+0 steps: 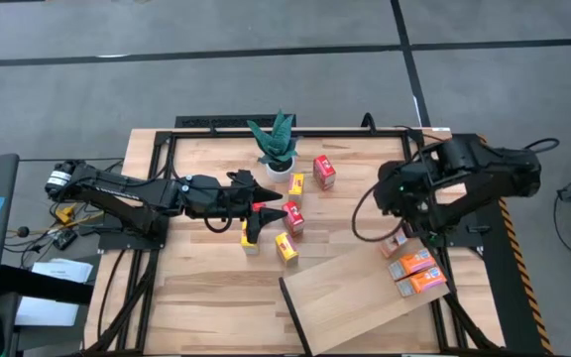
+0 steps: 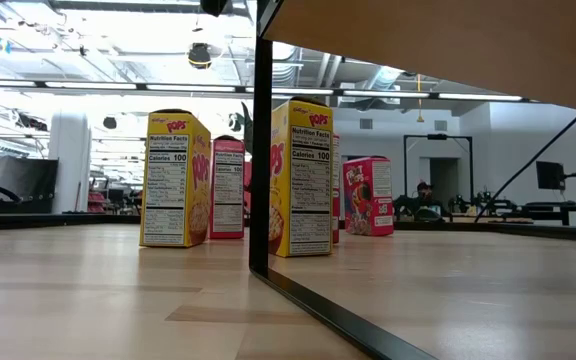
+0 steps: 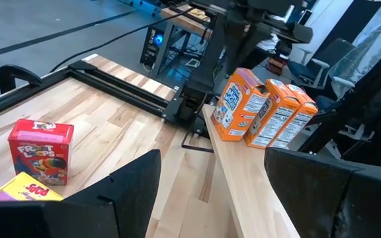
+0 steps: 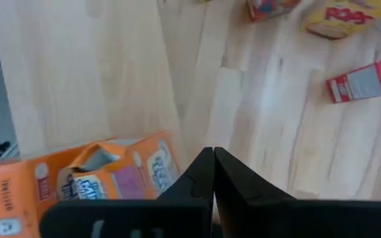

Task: Stack cereal on shelf
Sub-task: Put the orange cereal box on the shelf aligned with the other orange cereal boxes

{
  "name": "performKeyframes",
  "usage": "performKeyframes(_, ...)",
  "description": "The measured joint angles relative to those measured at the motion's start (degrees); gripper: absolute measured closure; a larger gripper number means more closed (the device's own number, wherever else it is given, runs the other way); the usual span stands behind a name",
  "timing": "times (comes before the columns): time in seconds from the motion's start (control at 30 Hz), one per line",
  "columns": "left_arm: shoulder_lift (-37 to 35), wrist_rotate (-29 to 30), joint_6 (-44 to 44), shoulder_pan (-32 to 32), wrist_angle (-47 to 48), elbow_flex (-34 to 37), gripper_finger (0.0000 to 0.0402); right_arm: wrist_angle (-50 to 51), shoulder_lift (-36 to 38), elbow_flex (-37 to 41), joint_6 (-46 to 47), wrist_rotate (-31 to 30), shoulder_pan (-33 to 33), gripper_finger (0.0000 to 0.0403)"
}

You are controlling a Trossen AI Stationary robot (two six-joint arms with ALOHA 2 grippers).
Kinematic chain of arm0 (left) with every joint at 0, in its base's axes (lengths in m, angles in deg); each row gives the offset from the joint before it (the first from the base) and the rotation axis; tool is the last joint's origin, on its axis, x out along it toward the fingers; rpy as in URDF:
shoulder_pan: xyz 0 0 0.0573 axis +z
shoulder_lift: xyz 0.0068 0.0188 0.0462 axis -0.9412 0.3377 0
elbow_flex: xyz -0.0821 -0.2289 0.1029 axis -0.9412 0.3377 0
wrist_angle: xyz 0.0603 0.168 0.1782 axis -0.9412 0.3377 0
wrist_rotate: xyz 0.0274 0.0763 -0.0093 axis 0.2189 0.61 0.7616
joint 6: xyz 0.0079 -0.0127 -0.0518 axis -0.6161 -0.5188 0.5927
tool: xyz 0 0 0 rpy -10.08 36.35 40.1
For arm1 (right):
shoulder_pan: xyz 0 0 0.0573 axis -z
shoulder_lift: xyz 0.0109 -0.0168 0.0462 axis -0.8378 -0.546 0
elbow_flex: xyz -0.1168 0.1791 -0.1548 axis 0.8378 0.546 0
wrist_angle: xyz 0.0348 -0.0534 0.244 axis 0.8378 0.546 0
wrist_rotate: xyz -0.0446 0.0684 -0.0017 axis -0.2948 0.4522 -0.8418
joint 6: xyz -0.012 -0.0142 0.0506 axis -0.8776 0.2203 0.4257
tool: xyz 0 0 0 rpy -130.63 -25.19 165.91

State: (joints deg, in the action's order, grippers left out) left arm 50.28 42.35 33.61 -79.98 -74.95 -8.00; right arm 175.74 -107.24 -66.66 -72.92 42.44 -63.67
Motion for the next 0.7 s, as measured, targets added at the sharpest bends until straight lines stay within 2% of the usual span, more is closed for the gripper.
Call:
performKeyframes(0.17,0.0,-0.1,0.0,0.0,0.0,0.0,0.0141,0.1,2.8,1.4,-0.9,0.0,3.9,0.0386)
performKeyframes(0.3,0.0,-0.1,0.0,0.0,0.0,0.0,0.0141,0.0,4.7,1.7,-0.6,0.1,5.7,0.0378)
performKeyframes(0.47,0.0,-0.1,0.0,0.0,0.2,0.0,0.0141,0.0,6.0,1.7,0.5,0.1,7.1,0.0369)
performKeyframes(0.7,0.0,-0.2,0.0,0.0,0.5,0.0,0.0141,0.0,5.8,1.7,-1.3,0.2,7.7,0.0387)
